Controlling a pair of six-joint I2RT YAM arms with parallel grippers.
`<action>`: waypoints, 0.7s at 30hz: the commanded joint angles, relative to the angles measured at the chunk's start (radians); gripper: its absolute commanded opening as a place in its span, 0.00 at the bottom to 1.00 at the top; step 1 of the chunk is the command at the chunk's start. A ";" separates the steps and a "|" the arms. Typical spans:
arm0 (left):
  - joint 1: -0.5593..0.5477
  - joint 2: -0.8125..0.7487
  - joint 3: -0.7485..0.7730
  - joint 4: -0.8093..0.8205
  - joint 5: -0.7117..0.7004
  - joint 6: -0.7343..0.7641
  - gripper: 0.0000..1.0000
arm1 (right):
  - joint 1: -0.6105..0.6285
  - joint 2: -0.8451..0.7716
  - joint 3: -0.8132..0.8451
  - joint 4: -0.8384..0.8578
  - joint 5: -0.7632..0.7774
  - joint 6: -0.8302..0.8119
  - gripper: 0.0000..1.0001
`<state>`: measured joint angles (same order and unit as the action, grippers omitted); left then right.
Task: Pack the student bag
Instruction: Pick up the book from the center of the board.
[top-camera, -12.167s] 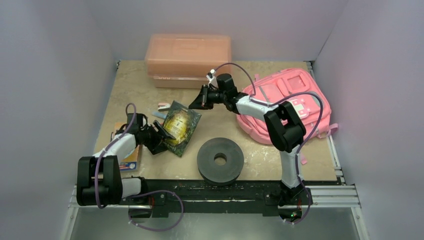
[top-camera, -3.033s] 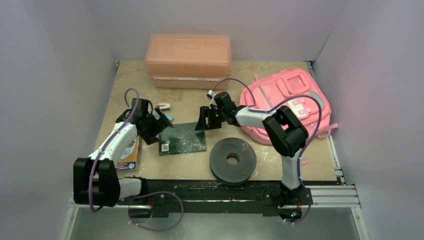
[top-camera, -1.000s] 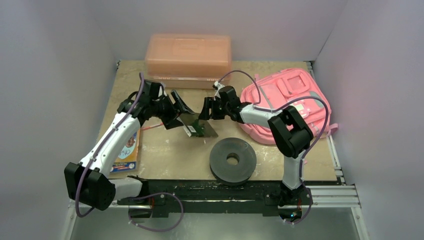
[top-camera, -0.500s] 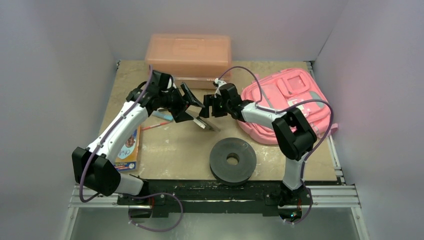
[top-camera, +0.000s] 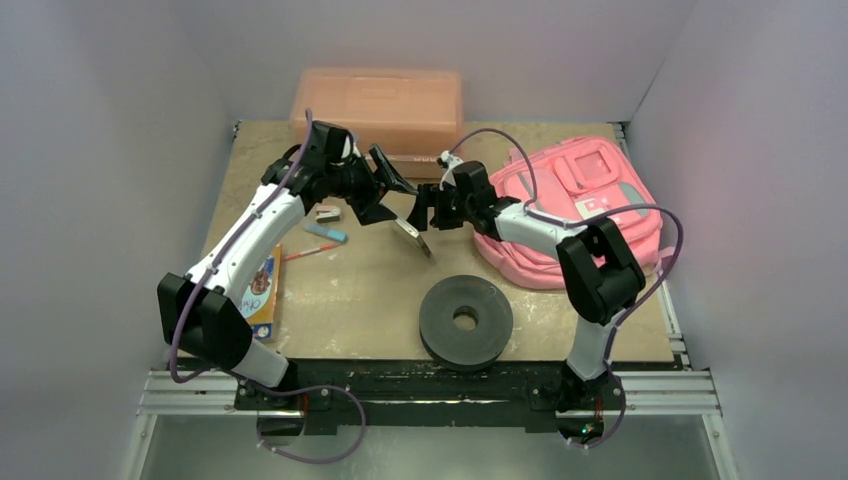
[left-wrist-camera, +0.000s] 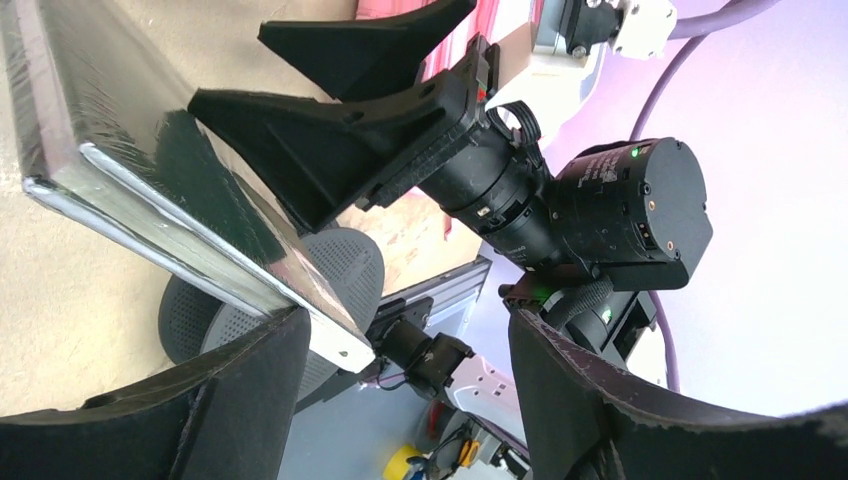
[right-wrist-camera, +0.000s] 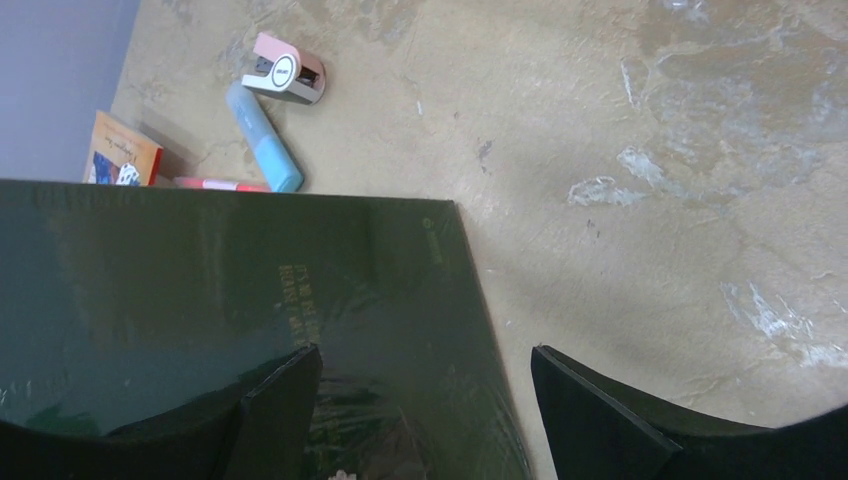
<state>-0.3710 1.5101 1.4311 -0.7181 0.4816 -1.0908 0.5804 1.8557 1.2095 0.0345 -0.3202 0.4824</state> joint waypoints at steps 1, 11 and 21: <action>0.004 0.047 0.023 0.075 -0.068 0.010 0.73 | -0.005 -0.071 -0.031 -0.004 -0.122 -0.003 0.82; 0.001 0.081 0.039 0.076 -0.060 0.010 0.73 | -0.070 -0.296 -0.224 0.065 0.019 -0.037 0.86; -0.003 0.087 0.031 0.091 -0.055 0.007 0.73 | 0.048 -0.669 -0.555 0.325 0.230 -0.259 0.90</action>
<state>-0.3740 1.5635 1.4624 -0.6250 0.4942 -1.1007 0.5369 1.2377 0.6922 0.2012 -0.1894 0.3542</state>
